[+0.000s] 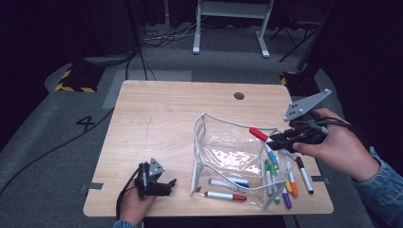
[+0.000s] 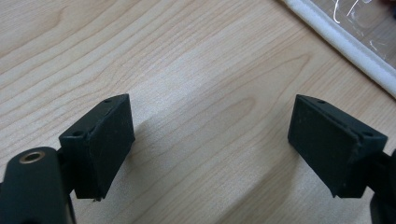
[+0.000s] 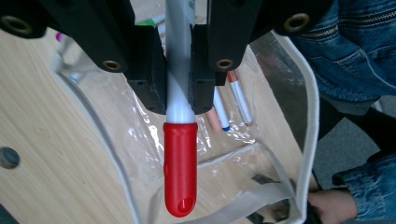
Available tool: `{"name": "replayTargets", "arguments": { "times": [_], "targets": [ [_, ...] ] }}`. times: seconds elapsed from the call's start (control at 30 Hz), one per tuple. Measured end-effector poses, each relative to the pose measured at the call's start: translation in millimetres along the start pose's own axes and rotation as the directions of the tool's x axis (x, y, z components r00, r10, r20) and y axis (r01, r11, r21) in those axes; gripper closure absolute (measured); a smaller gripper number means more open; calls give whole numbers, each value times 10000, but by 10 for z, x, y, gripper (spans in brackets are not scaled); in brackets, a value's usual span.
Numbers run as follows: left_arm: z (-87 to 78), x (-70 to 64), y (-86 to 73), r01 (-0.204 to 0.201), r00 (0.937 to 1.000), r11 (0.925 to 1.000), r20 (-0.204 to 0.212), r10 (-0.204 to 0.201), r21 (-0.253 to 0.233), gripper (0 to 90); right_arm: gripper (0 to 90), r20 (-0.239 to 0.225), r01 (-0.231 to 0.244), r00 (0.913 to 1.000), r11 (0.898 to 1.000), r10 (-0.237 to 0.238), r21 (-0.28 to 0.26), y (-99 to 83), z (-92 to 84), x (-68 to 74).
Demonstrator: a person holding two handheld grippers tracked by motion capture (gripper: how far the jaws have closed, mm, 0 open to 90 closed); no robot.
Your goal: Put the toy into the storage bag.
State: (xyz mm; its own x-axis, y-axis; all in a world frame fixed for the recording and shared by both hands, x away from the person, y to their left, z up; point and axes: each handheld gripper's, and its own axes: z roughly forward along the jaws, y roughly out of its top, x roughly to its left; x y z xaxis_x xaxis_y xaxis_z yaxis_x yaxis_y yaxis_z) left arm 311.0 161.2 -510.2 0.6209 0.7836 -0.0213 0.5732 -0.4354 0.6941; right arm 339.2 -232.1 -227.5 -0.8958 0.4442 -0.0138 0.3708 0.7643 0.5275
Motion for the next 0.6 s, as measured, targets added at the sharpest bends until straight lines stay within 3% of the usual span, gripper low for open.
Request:
{"name": "replayTargets", "arguments": {
  "times": [0.17, 0.37, 0.6],
  "targets": [
    [0, 1, 0, -15, 10000, 10000, -11, 15, 1, 147, 773, -406, 466, 9981, 9987, -457, 215, 130, 168, 84],
    [0, 1, 0, -19, 10000, 10000, -8, 19, 0, 147, 773, -1046, 1202, 9879, 9914, -1143, 515, 263, 443, 136],
    [0, -1, 0, 10, 10000, 10000, -5, -10, -3, 147, 772, -1572, 1499, 9785, 9840, -1338, 958, 310, 761, 179]
  ]
}}
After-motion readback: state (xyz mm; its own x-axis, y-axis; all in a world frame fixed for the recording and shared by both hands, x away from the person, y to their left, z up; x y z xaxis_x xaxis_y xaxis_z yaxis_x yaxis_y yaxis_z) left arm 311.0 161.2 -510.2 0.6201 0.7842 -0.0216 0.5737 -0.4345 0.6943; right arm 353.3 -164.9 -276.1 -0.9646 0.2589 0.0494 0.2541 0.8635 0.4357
